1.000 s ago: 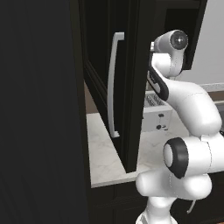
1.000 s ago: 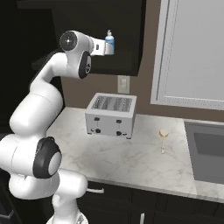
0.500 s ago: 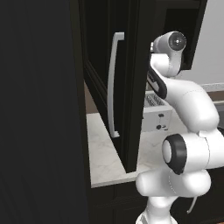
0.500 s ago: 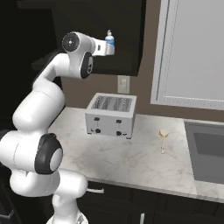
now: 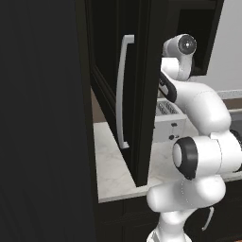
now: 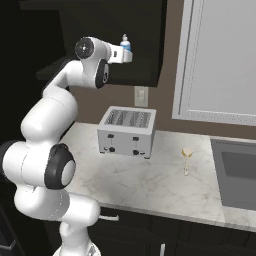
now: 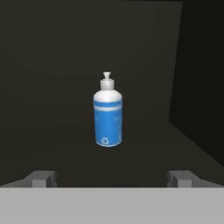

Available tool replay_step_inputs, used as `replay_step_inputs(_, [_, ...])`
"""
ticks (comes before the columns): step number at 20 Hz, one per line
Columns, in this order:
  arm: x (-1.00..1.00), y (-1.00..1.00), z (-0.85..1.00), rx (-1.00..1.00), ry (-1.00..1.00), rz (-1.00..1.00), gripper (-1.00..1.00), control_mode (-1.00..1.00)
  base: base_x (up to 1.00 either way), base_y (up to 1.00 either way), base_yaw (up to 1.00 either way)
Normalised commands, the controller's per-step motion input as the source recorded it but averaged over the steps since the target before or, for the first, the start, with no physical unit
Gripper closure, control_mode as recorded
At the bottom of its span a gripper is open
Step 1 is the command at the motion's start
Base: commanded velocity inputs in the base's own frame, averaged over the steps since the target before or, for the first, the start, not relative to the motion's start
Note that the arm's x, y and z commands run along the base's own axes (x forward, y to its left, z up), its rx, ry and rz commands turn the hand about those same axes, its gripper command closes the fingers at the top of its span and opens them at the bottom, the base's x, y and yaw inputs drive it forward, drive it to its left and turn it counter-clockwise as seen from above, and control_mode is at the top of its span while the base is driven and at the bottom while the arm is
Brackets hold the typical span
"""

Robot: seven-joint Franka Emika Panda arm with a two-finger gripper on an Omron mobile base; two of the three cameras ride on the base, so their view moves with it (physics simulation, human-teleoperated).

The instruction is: Locate and retrieve the dish brush and soap dispenser from the cabinet. Place them next to the sink.

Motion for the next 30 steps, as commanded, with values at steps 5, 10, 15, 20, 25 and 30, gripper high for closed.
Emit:
replay_step_inputs(5, [0.31, 0.00, -0.06, 0.00, 0.00, 0.00, -1.00, -1.00, 0.00, 0.00, 0.00])
replay_step_inputs(10, [0.28, 0.00, -0.03, 0.00, 0.00, 0.00, -1.00, -1.00, 0.00, 0.00, 0.00])
replay_step_inputs(15, [0.32, 0.00, -0.04, 0.00, 0.00, 0.00, -1.00, -1.00, 0.00, 0.00, 0.00])
replay_step_inputs(20, [0.35, 0.00, -0.08, 0.00, 0.00, 0.00, -1.00, -1.00, 0.00, 0.00, 0.00])
replay_step_inputs(25, [0.32, 0.00, -0.09, 0.00, 0.00, 0.00, -1.00, -1.00, 0.00, 0.00, 0.00])
replay_step_inputs(30, [0.28, 0.00, -0.08, 0.00, 0.00, 0.00, -1.00, -1.00, 0.00, 0.00, 0.00])
